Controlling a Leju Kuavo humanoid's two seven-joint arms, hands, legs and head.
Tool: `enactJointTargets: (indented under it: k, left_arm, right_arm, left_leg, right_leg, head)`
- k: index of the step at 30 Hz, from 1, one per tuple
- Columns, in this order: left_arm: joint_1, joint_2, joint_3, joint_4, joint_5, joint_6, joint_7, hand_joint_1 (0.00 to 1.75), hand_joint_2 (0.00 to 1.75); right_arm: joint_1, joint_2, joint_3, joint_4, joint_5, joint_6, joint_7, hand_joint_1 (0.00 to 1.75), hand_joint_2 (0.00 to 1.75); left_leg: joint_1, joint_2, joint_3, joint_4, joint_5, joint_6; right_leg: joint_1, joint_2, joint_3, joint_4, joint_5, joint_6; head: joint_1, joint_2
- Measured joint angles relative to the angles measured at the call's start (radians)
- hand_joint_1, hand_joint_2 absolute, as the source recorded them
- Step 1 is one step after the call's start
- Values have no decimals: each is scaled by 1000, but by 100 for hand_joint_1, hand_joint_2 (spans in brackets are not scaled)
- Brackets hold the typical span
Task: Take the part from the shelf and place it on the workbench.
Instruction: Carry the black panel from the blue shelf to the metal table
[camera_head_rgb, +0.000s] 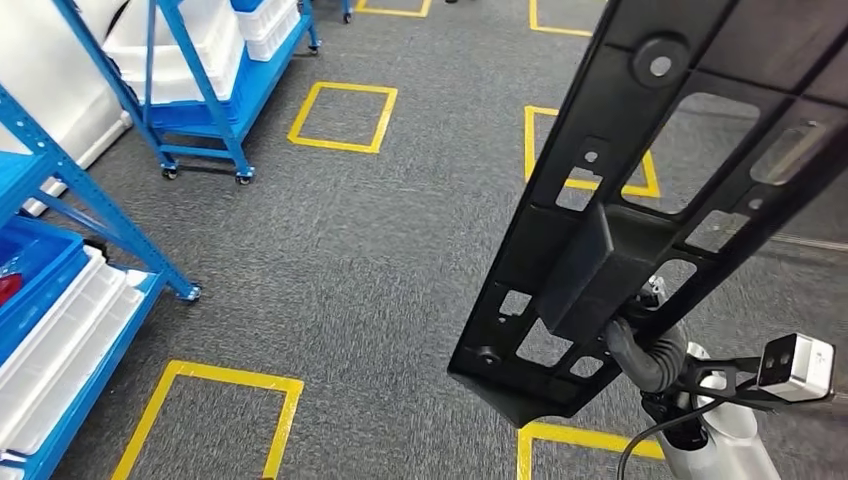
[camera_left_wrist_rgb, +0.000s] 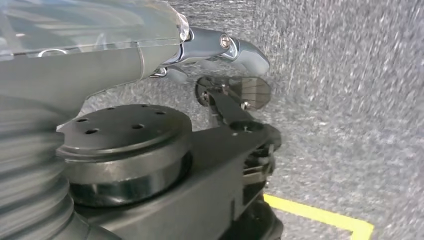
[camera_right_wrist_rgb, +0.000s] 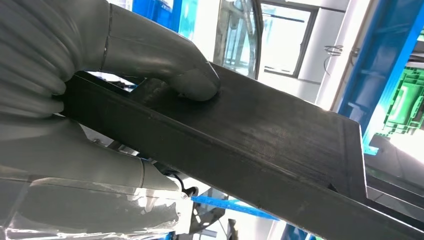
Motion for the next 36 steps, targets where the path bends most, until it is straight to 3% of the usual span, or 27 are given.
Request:
enactJointTargets:
  k: [2, 4, 6, 8, 9, 10, 11, 13, 15, 17, 18, 19, 20, 22, 23, 24, 25, 26, 28, 30, 32, 33, 34, 36]
  left_arm:
    - [-1, 1, 0, 0, -2, 1, 0, 0, 175]
    - [-2, 2, 0, 0, -5, 3, 0, 0, 175]
    - [0, 2, 0, 0, -8, 6, 1, 0, 175]
    - [2, 5, 0, 0, -9, 13, 4, 0, 175]
    - [2, 6, 1, 0, -9, 17, 5, 0, 175]
    - [2, 7, 1, 0, -9, 20, 7, 0, 175]
    - [1, 8, 1, 0, -9, 23, 7, 0, 175]
    - [2, 10, 2, 0, -9, 27, 7, 0, 175]
    - [3, 13, 2, 0, -10, 32, 7, 0, 175]
    - [3, 17, 3, 0, -11, 35, 9, 0, 175]
    - [3, 19, 3, 0, -11, 35, 11, 0, 175]
    - [4, 20, 3, 0, -12, 35, 12, 0, 175]
    - [5, 21, 3, 0, -11, 35, 13, 0, 175]
    - [11, 22, 6, 0, -11, 33, 13, 0, 175]
    - [14, 22, 7, 0, -11, 33, 13, 0, 175]
    - [16, 22, 7, 0, -11, 33, 13, 0, 175]
    - [17, 23, 7, 0, -10, 33, 13, 0, 175]
    - [17, 23, 8, 0, -10, 33, 12, 0, 175]
    - [17, 23, 11, 0, -3, 34, 9, 0, 175]
    - [17, 24, 19, 0, 7, 36, 3, 0, 175]
    - [15, 24, 28, 0, 18, 40, 0, 0, 175]
    - [14, 24, 32, 0, 22, 41, 2, 0, 175]
    - [13, 25, 35, 0, 24, 43, 5, 0, 175]
    - [14, 25, 42, 0, 24, 49, 17, 0, 175]
  right_arm:
    - [2, 0, -2, 0, -1, 0, -2, 175, 175]
    - [3, -1, -7, 0, -2, 0, -6, 175, 175]
    - [6, -2, -12, 0, -6, 2, -13, 175, 175]
    - [16, -4, -18, 0, -14, 11, -24, 175, 175]
    - [20, -6, -22, 0, -17, 15, -28, 175, 175]
    - [22, -7, -25, 0, -19, 20, -31, 175, 175]
    - [22, -7, -27, 0, -20, 22, -32, 175, 175]
    - [22, -7, -28, -2, -21, 25, -32, 175, 175]
    - [22, -7, -29, -8, -22, 25, -32, 175, 175]
    - [27, -7, -32, -16, -24, 23, -30, 175, 175]
    - [30, -7, -34, -19, -26, 22, -29, 175, 175]
    - [32, -7, -36, -22, -29, 20, -27, 175, 175]
    - [33, -6, -37, -24, -33, 18, -24, 175, 175]
    - [35, -6, -40, -27, -38, 15, -18, 175, 175]
    - [37, -5, -41, -27, -39, 15, -16, 175, 175]
    - [40, -5, -41, -27, -39, 15, -15, 175, 175]
    - [42, -5, -41, -27, -39, 15, -14, 175, 175]
    - [43, -5, -42, -28, -40, 15, -13, 175, 175]
    - [46, -5, -42, -33, -44, 17, -10, 175, 175]
    - [50, -5, -42, -39, -50, 18, -5, 175, 175]
    - [54, -4, -42, -41, -52, 18, -2, 175, 175]
    - [56, -4, -42, -41, -53, 17, -1, 175, 175]
    - [59, -4, -43, -41, -53, 16, -1, 175, 175]
    - [65, -3, -43, -41, -47, 13, -2, 175, 175]
  left_leg:
    - [-3, 22, 3, -6, 7, 13]
    - [-1, 47, 5, -16, 15, 28]
    - [-4, 72, 5, -19, 16, 35]
    - [-8, 98, 3, -18, 14, 37]
    - [-10, 111, 3, -18, 13, 37]
    - [-11, 124, 4, -17, 12, 36]
    - [-12, 137, 6, -17, 10, 35]
    - [-17, 158, 11, -17, 5, 29]
    - [-21, 176, 15, -17, 0, 20]
    - [-21, 191, 19, -17, -4, 9]
    - [-20, 185, 20, -13, -9, 3]
    - [-17, 162, 12, 10, -27, -2]
    - [-15, 133, -6, 54, -55, -7]
    - [-11, 87, -68, 196, -126, -12]
    - [-11, 82, -96, 254, -146, -13]
    - [-11, 80, -110, 281, -146, -13]
    - [-10, 78, -104, 264, -124, -12]
    - [-9, 72, -83, 211, -87, -10]
    - [-3, 22, -22, 68, -21, -5]
    - [-1, -18, 7, -2, -1, 1]
    - [-3, -2, 11, -10, 1, 11]
    - [-3, 11, 14, -16, 5, 18]
    - [-2, 26, 17, -23, 9, 25]
    - [-4, 54, 19, -31, 14, 35]
  right_leg:
    - [-4, 9, -5, -2, 5, 14]
    - [-2, -40, -23, 32, -18, 23]
    - [0, -102, -77, 146, -79, 29]
    - [-2, -118, -136, 270, -126, 33]
    - [-3, -120, -144, 288, -124, 34]
    - [-2, -123, -128, 261, -104, 32]
    - [-1, -134, -90, 194, -71, 29]
    - [9, -181, -10, 50, -26, 14]
    - [18, -202, 17, -6, -19, 0]
    - [17, -177, 16, -8, -14, -9]
    - [15, -166, 16, -11, -12, -14]
    - [11, -155, 17, -14, -9, -20]
    - [8, -144, 17, -16, -6, -25]
    - [9, -118, 15, -17, -4, -32]
    - [9, -104, 14, -16, -3, -32]
    - [10, -89, 14, -15, -3, -32]
    - [10, -74, 14, -14, -3, -32]
    - [10, -59, 15, -12, -3, -31]
    - [10, -32, 12, -7, -3, -25]
    - [7, -8, 4, -4, 0, -13]
    - [3, 17, -3, -7, 7, 3]
    - [3, 13, -6, -4, 6, 8]
    - [4, -7, -15, 11, -4, 12]
    - [6, -73, -59, 102, -56, 16]
  head:
    - [0, 0]
    - [0, 0]
    - [0, 0]
    - [0, 0]
    - [0, 0]
    - [0, 0]
    - [0, 0]
    - [0, 0]
    - [0, 0]
    - [0, 0]
    - [0, 0]
    - [0, 0]
    - [0, 0]
    - [0, 0]
    - [0, 0]
    - [0, 0]
    - [0, 0]
    - [0, 0]
    - [0, 0]
    - [0, 0]
    - [0, 0]
    - [0, 0]
    - [0, 0]
    - [0, 0]
